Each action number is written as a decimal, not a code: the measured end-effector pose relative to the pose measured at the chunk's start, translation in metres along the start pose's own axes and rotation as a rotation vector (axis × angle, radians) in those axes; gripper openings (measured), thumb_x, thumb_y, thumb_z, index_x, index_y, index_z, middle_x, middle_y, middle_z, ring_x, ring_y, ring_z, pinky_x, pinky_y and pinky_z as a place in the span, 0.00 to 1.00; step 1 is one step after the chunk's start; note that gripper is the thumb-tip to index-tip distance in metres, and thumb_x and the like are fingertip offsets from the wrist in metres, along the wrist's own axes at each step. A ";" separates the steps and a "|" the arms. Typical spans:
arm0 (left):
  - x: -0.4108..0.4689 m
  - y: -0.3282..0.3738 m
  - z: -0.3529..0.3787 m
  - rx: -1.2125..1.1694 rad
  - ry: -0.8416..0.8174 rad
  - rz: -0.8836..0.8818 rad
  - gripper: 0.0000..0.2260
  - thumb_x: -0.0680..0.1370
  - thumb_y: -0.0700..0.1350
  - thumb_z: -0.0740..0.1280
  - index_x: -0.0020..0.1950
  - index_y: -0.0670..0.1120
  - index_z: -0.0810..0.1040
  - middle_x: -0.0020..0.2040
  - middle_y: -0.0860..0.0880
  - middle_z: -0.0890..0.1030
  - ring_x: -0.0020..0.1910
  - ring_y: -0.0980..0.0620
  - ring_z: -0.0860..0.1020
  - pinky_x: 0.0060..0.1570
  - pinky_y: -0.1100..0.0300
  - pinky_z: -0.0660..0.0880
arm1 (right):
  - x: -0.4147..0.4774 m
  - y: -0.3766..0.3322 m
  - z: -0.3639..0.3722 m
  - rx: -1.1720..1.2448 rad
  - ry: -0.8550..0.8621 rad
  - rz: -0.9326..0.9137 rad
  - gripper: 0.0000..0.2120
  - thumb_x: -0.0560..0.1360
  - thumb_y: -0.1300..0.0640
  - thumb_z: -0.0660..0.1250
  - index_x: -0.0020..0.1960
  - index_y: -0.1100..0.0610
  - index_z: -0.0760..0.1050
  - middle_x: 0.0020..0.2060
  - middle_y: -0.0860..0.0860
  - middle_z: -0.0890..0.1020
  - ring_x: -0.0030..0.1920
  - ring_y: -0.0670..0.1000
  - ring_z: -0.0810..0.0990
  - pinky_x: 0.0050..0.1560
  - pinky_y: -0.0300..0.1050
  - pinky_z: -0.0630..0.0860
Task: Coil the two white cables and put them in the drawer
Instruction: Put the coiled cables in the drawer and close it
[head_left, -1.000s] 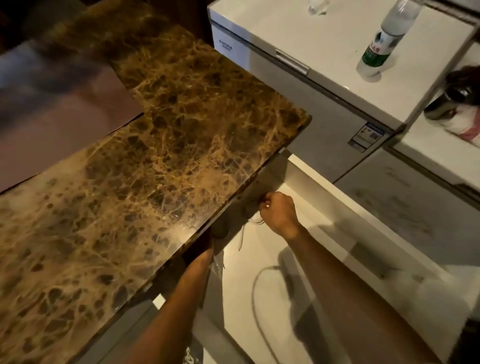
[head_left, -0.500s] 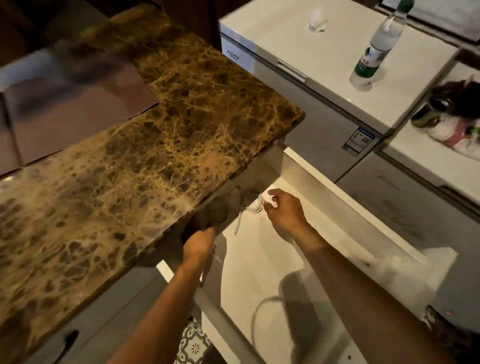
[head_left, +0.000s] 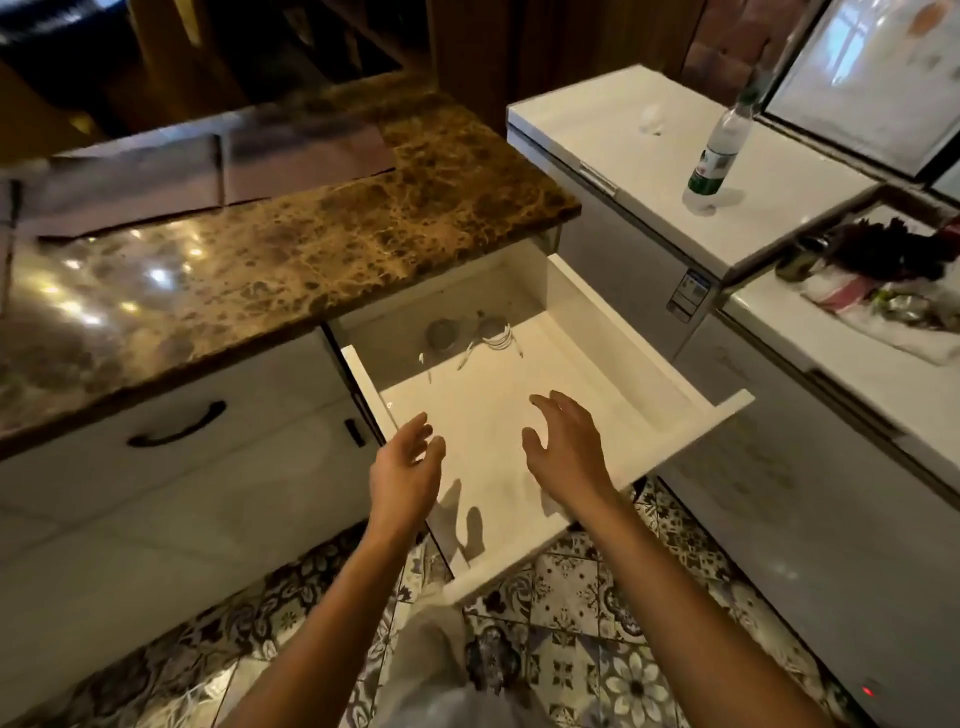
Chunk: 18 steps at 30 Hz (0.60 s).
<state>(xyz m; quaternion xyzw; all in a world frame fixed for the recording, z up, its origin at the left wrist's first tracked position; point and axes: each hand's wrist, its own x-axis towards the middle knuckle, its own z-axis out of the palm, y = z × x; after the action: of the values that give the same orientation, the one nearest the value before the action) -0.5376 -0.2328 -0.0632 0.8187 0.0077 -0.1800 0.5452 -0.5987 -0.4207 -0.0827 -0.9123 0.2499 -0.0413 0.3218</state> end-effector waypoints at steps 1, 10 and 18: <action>-0.024 -0.007 -0.001 -0.021 0.031 -0.007 0.22 0.81 0.46 0.66 0.76 0.47 0.70 0.68 0.50 0.78 0.65 0.51 0.77 0.65 0.53 0.75 | -0.019 0.004 0.000 -0.043 0.057 -0.014 0.25 0.80 0.56 0.65 0.76 0.56 0.66 0.77 0.59 0.65 0.78 0.60 0.60 0.77 0.56 0.58; -0.133 -0.065 0.008 -0.770 0.047 -0.767 0.05 0.82 0.34 0.60 0.53 0.36 0.75 0.60 0.33 0.75 0.50 0.38 0.78 0.51 0.49 0.77 | -0.125 0.019 0.005 0.545 0.304 0.350 0.46 0.77 0.54 0.71 0.82 0.52 0.43 0.82 0.54 0.45 0.81 0.57 0.48 0.77 0.55 0.58; -0.121 -0.068 -0.002 -1.453 -0.035 -1.069 0.18 0.83 0.34 0.58 0.73 0.31 0.67 0.71 0.26 0.68 0.73 0.33 0.69 0.73 0.50 0.67 | -0.122 0.013 0.002 0.883 0.223 0.536 0.40 0.78 0.57 0.71 0.82 0.52 0.52 0.80 0.55 0.60 0.77 0.59 0.63 0.71 0.54 0.67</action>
<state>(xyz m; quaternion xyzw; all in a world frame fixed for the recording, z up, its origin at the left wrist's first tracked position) -0.6648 -0.1812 -0.0867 0.1568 0.4909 -0.3725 0.7718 -0.7099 -0.3692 -0.0818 -0.5841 0.4658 -0.1556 0.6463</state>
